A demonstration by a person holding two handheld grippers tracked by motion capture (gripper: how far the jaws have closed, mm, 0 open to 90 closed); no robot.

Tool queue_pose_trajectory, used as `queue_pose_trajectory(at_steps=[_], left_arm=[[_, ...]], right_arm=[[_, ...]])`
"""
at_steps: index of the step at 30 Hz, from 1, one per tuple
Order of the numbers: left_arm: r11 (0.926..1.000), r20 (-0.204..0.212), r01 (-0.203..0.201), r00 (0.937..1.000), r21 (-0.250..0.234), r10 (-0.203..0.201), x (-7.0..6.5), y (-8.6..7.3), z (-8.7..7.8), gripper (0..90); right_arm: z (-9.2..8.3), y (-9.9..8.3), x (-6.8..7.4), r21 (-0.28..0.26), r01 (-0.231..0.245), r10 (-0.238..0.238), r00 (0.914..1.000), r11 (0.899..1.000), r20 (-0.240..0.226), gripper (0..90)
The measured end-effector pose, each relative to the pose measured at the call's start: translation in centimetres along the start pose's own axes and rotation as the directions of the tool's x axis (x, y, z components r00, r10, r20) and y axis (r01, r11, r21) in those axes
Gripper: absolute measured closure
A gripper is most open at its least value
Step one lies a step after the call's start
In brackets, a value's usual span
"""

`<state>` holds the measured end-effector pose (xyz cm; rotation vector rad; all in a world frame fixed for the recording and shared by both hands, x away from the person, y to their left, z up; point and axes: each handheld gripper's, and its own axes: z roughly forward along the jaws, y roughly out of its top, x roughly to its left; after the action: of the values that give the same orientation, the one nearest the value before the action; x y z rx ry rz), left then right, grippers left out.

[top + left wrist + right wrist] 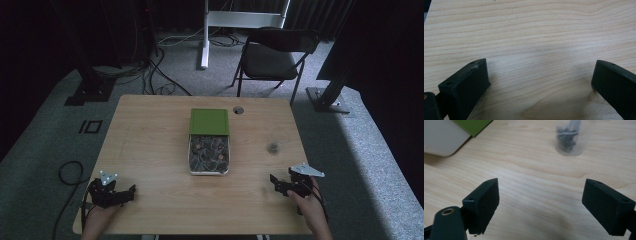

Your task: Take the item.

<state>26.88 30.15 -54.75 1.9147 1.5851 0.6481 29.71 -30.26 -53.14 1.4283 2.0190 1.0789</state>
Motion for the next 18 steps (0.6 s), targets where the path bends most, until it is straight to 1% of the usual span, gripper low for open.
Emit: queue_pose_trajectory(at_steps=[3,5,8,10,14,18], left_arm=[[1.0,0.0,0.0,1.0,0.0,0.0,0.0,0.0,0.0,1.7],[1.0,0.0,0.0,1.0,0.0,0.0,0.0,0.0,0.0,1.7],[1.0,0.0,0.0,1.0,0.0,0.0,0.0,0.0,0.0,1.7],[1.0,0.0,-0.001,1.0,0.0,0.001,0.0,0.0,0.0,1.7],[1.0,0.0,0.0,1.0,0.0,0.0,0.0,0.0,0.0,1.6],[1.0,0.0,-0.002,1.0,0.001,0.002,0.0,0.0,0.0,1.7]], right_arm=[[0.2,-0.5,0.2,0.026,0.034,-0.034,0.9994,0.999,-0.008,14.1],[0.2,-0.8,0.3,0.032,0.045,-0.045,0.9989,0.998,-0.013,14.1],[0.4,-1.0,0.4,0.041,0.046,-0.045,0.9988,0.998,-0.019,14.2],[0.4,-1.4,0.5,0.048,0.056,-0.055,0.9981,0.997,-0.029,14.2],[0.5,-1.8,0.6,0.072,0.088,-0.085,0.9954,0.994,-0.044,14.2],[0.5,-2.2,0.5,0.097,0.124,-0.119,0.9914,0.987,-0.054,14.2]])
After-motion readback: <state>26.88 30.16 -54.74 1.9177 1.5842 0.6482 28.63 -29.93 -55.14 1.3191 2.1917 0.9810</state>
